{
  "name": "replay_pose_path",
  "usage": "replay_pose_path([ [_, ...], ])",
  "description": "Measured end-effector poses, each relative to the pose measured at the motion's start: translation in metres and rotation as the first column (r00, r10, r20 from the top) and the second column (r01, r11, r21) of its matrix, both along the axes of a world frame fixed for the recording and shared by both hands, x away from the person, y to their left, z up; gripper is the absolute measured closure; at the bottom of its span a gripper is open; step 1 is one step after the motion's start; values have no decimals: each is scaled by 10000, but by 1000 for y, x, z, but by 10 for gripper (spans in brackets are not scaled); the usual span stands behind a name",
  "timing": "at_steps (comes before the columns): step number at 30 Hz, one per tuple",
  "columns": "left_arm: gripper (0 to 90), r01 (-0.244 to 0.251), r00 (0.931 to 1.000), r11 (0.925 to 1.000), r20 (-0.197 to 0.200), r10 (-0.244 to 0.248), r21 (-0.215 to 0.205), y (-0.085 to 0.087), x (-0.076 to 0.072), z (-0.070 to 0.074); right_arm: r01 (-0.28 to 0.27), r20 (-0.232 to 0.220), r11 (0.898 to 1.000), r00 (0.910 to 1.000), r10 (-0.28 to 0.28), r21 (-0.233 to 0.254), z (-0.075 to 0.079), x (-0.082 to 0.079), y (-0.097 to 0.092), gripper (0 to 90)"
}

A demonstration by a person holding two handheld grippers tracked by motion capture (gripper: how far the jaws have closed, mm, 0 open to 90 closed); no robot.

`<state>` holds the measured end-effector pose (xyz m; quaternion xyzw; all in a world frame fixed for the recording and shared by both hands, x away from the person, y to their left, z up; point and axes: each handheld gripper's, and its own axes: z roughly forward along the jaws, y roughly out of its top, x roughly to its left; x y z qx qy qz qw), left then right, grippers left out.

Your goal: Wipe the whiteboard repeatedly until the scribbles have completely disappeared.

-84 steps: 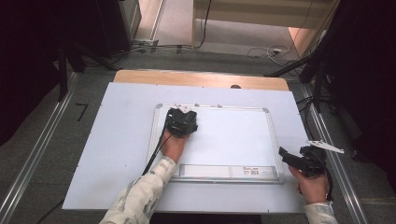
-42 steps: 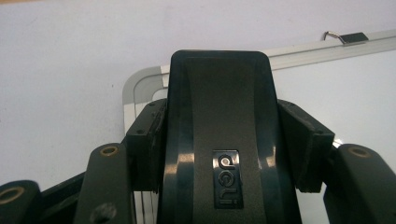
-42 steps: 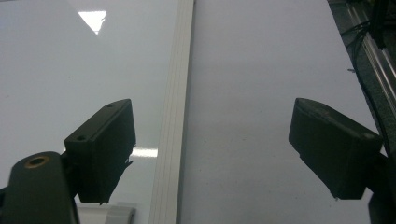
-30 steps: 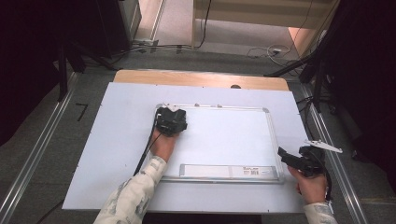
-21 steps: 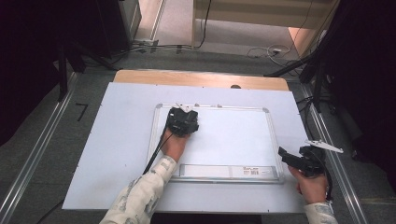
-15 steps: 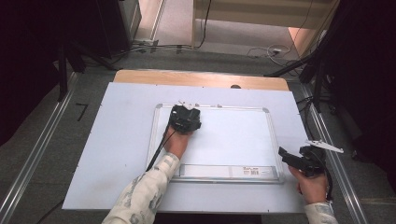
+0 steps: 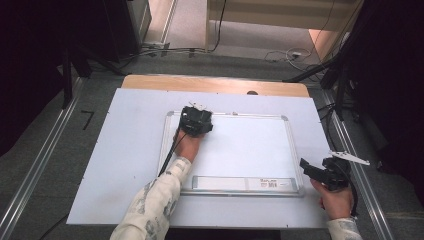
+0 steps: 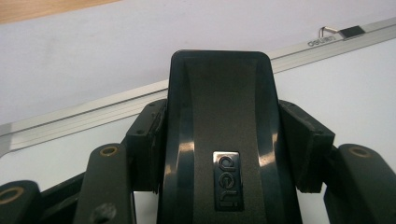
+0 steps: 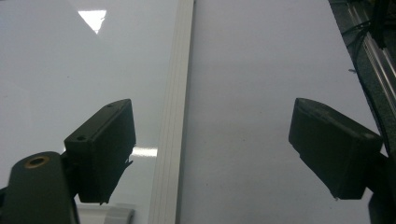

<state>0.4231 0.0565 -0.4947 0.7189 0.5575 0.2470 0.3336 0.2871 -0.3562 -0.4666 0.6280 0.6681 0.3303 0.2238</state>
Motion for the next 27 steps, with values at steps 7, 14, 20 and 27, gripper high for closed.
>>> replay_pose_path([
  [7,408,-465,9989,9989,13,465,-46,23,-5,-1,72,-29,10000,10000,-72,7,0,-2,-2,134],
  [14,408,-1088,9940,9941,-83,1088,40,50,-11,-1,48,-22,10000,10000,-48,-20,0,-3,0,135],
  [20,408,-1307,9913,9913,-108,1308,119,60,-17,-1,72,-23,10000,10000,-72,-42,1,-3,0,135],
  [27,409,-1204,9926,9925,-118,1207,214,58,-27,-1,53,-4,10000,10000,-53,-48,0,-2,-1,135],
])
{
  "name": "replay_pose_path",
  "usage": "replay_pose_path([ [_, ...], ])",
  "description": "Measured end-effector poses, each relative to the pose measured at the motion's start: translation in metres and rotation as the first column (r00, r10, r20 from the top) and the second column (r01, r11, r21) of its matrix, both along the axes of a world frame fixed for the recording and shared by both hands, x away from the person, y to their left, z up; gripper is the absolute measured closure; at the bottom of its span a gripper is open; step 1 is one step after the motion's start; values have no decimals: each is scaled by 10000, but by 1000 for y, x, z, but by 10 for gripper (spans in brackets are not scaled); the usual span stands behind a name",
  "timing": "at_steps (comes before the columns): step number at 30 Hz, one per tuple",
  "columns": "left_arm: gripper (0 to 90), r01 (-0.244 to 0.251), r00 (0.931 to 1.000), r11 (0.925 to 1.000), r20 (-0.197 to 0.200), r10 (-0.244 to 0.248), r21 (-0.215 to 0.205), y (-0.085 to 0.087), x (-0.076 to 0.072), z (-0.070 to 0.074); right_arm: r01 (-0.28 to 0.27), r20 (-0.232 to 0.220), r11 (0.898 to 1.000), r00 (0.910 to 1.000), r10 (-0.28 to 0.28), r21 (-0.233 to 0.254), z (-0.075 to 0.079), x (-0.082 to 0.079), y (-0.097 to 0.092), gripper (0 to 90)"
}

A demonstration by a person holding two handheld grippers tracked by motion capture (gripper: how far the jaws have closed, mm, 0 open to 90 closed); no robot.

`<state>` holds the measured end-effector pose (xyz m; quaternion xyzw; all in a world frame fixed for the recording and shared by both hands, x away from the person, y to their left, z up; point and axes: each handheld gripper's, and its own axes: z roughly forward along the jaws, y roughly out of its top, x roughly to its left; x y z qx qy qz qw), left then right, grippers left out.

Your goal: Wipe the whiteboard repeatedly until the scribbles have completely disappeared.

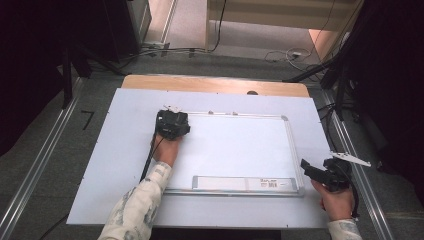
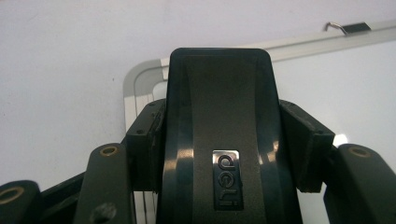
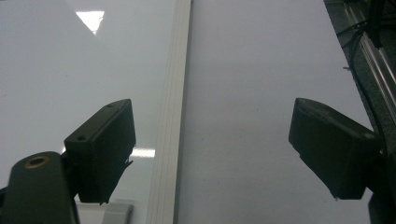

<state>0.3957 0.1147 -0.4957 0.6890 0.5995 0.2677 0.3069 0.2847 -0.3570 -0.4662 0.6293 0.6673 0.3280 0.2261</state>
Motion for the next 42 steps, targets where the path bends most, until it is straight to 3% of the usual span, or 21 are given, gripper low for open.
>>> replay_pose_path([
  [8,409,916,9958,9957,-4,-916,97,-15,-30,-1,-73,-25,10000,10000,73,-45,0,2,5,135],
  [15,409,1677,9858,9858,3,-1677,79,-41,-50,-1,-208,-35,9997,9998,208,-93,0,5,12,135],
  [17,408,2061,9785,9785,-8,-2061,113,-54,-56,-1,-218,-56,9997,9997,217,-91,0,6,13,135],
  [21,408,2617,9651,9650,-8,-2617,147,-76,-61,-1,-258,-51,9996,9997,258,-110,0,7,13,134],
  [26,407,2763,9611,9610,-9,-2764,107,-87,-54,-1,-204,-55,9998,9998,204,-84,0,6,13,135],
  [34,406,2414,9704,9704,34,-2414,-17,-85,-27,-1,-266,-57,9996,9996,266,-117,0,6,14,135],
  [42,405,1796,9837,9837,26,-1796,-62,-61,-7,0,-194,-51,9997,9998,193,-156,-1,4,10,135],
])
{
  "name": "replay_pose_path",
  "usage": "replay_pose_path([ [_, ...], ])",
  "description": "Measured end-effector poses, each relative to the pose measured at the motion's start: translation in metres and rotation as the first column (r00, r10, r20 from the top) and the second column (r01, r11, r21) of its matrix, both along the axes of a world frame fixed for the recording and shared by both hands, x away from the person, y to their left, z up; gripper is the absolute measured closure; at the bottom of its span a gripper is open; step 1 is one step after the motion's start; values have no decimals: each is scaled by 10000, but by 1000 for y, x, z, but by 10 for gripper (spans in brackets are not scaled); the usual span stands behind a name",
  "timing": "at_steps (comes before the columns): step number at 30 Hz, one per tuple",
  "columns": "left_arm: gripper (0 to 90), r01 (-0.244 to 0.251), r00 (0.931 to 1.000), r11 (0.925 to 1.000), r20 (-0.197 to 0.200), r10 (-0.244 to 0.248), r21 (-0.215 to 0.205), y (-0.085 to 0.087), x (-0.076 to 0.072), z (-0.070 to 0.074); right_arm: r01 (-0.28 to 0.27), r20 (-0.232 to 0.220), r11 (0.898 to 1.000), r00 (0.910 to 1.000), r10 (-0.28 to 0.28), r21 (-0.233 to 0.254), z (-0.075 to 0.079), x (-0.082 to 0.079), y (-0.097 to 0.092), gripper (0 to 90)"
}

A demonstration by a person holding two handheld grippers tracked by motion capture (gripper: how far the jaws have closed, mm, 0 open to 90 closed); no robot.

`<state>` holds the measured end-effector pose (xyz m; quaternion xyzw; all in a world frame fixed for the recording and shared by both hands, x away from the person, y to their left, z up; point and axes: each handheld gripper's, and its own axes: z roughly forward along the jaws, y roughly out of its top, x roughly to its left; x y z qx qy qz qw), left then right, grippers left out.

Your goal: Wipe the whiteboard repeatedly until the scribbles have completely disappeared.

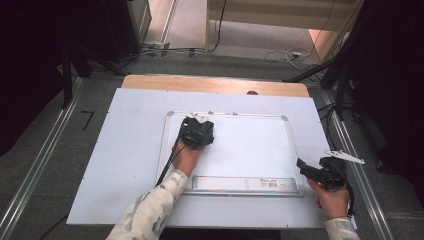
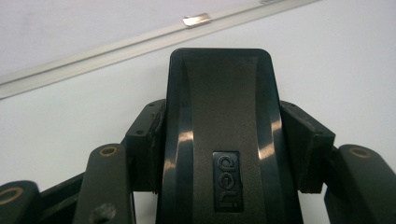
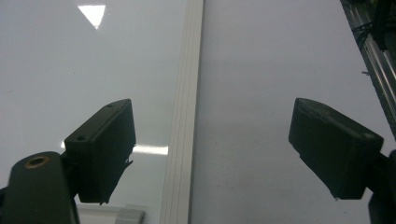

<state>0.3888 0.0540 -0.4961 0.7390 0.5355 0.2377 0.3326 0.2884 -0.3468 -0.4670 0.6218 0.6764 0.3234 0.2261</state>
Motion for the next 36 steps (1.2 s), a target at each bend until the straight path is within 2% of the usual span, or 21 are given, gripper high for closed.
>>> replay_pose_path([
  [5,405,-243,9997,9997,-28,243,64,15,6,0,67,-50,10000,10000,-67,-3,0,-1,-1,135],
  [11,405,-456,9989,9989,-57,456,55,33,5,0,91,-42,10000,10000,-91,9,0,-1,-2,135],
  [17,406,-556,9985,9984,12,556,45,45,-5,-1,69,-38,10000,10000,-69,-3,0,-1,-1,135],
  [21,406,-451,9990,9989,-12,451,89,50,-17,-1,49,-27,10000,10000,-49,-26,0,-1,-1,135],
  [30,406,-12,10000,9999,-53,13,172,43,-48,-1,27,-59,10000,10000,-27,5,0,0,2,135],
  [36,406,523,9986,9985,23,-523,186,20,-60,-2,-87,-51,10000,9999,87,-28,0,2,6,135],
])
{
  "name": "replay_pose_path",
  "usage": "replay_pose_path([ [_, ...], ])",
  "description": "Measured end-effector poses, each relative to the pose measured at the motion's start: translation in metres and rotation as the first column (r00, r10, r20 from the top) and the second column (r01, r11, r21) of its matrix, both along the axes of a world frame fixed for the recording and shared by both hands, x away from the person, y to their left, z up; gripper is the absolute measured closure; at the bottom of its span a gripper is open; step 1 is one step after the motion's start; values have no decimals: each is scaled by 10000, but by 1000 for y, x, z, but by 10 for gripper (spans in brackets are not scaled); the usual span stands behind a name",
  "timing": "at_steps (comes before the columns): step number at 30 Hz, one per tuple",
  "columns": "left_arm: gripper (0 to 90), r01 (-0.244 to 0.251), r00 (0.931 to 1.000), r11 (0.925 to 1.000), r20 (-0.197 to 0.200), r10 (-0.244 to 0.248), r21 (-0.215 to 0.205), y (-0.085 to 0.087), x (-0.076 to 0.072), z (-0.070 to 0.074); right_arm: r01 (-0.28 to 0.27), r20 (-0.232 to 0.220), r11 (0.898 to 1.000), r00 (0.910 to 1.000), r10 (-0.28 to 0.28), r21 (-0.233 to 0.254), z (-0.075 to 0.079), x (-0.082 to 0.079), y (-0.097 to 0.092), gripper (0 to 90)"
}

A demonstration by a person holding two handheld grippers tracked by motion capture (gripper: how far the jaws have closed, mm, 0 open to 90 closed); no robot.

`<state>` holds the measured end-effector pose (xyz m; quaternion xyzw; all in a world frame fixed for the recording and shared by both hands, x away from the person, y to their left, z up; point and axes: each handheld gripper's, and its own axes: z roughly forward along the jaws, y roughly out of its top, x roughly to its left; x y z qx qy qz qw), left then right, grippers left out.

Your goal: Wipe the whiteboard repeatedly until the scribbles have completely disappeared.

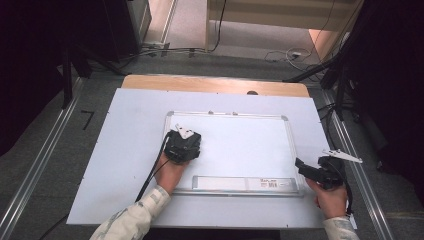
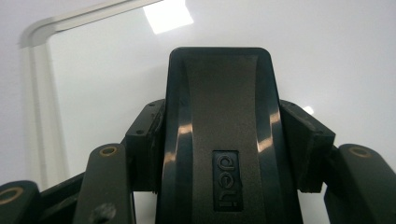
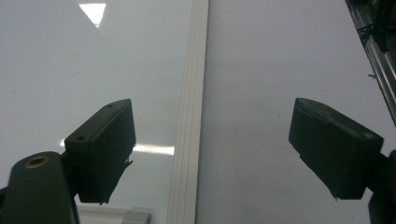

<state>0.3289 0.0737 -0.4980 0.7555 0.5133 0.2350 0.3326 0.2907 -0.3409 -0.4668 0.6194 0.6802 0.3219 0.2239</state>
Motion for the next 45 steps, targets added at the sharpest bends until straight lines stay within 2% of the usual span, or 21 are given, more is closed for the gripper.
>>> replay_pose_path([
  [6,406,498,9988,9988,-10,-498,26,-27,2,0,-117,2,9999,9999,117,-21,0,2,4,134],
  [13,406,272,9996,9996,-28,-272,-59,-36,26,1,-59,-1,10000,10000,59,43,0,2,1,134],
  [18,407,-161,9999,9998,-30,161,-79,-27,38,2,-37,44,10000,10000,36,68,0,0,-2,134],
  [22,409,-504,9986,9986,-154,502,-161,-17,43,3,66,18,9999,10000,-66,93,0,-2,-5,134],
  [26,410,-904,9953,9948,-387,887,-466,-7,45,6,87,19,9999,10000,-88,109,0,-2,-5,134],
  [27,411,-925,9953,9942,-337,907,-551,-5,44,8,91,15,9999,10000,-92,103,0,-2,-5,134],
  [29,410,-914,9958,9926,25,919,-794,-2,41,17,54,2,9999,10000,-54,89,0,-1,-4,134],
  [31,410,-910,9953,9928,258,933,-785,-1,38,27,43,-34,10000,10000,-43,73,0,0,-3,134],
  [34,410,-1100,9936,9908,160,1116,-784,5,37,32,-7,9,10000,10000,7,57,0,0,-1,134],
  [39,410,-1622,9865,9828,94,1636,-880,17,37,34,18,-2,10000,10000,-18,59,0,0,-2,134],
  [45,409,-1961,9797,9757,239,1992,-977,29,35,38,23,-30,10000,10000,-23,63,0,0,-2,134],
])
